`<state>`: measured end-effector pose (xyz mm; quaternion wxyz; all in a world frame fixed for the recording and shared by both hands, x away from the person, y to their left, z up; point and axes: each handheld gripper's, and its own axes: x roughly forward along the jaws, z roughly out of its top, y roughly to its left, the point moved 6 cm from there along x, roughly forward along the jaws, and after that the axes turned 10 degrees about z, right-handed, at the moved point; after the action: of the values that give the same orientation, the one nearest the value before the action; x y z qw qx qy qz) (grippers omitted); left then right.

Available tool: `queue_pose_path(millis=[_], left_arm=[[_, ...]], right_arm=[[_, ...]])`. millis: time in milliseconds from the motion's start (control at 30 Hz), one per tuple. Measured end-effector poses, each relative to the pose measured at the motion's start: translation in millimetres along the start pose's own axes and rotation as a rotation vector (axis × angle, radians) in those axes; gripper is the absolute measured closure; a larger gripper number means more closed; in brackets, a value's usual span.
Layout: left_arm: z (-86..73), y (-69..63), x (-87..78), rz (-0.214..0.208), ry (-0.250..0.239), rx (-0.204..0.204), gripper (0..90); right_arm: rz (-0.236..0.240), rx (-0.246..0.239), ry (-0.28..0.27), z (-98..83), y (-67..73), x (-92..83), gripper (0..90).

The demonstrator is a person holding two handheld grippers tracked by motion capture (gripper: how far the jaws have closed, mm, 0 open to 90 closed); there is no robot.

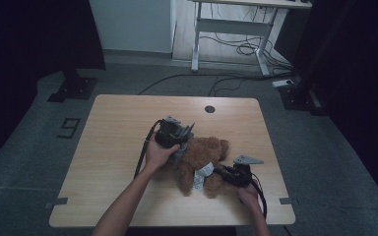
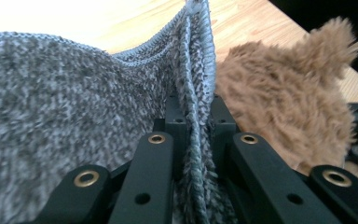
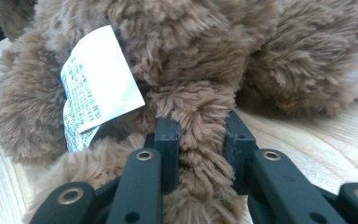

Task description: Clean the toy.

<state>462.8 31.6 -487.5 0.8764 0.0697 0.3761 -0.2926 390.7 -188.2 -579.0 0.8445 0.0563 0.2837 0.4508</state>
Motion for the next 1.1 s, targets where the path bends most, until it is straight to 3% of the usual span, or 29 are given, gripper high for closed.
queue_pose_path(millis=[133,233,333,433,467,500,567,633,733,767,800,833,867,933,967,1100], left_arm=[[-8.1,11.8,-18.2,0.040,-0.030,0.009,82.4],[-22.6,39.1,-40.1,0.074,-0.075,-0.058,82.5],[-39.4,62.3,-49.7,0.111,-0.065,-0.106,82.7],[-63.1,81.2,-45.5,0.129,-0.013,-0.149,82.9],[-63.1,81.2,-45.5,0.129,-0.013,-0.149,82.9],[-80.1,87.7,-37.6,0.112,0.024,-0.173,82.9],[-94.8,89.9,-27.8,0.100,0.062,-0.187,82.8],[-101.2,89.4,-22.1,0.058,0.059,-0.209,82.7],[-96.8,90.4,-25.1,0.053,0.028,-0.220,82.7],[-85.7,90.1,-33.1,0.059,-0.003,-0.206,82.6],[-85.7,90.1,-33.1,0.059,-0.003,-0.206,82.5],[-70.9,88.5,-43.2,0.066,-0.036,-0.187,82.5],[-70.9,88.5,-43.2,0.066,-0.036,-0.187,82.3],[-53.6,86.4,-54.1,0.075,-0.077,-0.170,82.3],[-35.2,81.4,-63.3,0.053,-0.118,-0.162,82.4],[-2.4,64.9,-66.5,0.055,-0.134,-0.095,82.3]], right_arm=[[-0.014,-0.007,0.012,-0.7,2.8,0.0,75.0],[-0.015,-0.003,0.007,-1.2,3.2,0.0,75.0],[-0.018,0.004,0.008,-1.6,2.9,0.1,75.0],[-0.020,0.005,0.006,-1.9,2.4,0.4,75.0],[-0.021,0.006,0.005,-2.0,2.5,0.5,74.9],[-0.021,0.007,0.005,-2.1,2.5,0.6,75.0],[-0.020,0.012,0.003,-2.1,2.2,1.0,74.9],[-0.021,0.018,0.001,-2.1,1.5,1.5,74.8],[-0.021,0.020,0.002,-1.4,0.6,2.2,74.5],[-0.022,0.021,0.002,-0.9,0.3,2.8,74.5],[-0.024,0.020,0.002,-0.2,-0.2,3.4,74.5],[-0.025,0.021,0.005,0.5,-0.4,4.2,74.3],[-0.027,0.018,0.007,1.4,-0.6,5.4,74.3],[-0.029,0.014,0.010,2.5,-0.8,6.6,74.3],[-0.034,0.004,0.011,5.0,-1.3,9.1,74.3],[-0.052,-0.003,0.008,10.4,-6.0,13.1,74.3]])
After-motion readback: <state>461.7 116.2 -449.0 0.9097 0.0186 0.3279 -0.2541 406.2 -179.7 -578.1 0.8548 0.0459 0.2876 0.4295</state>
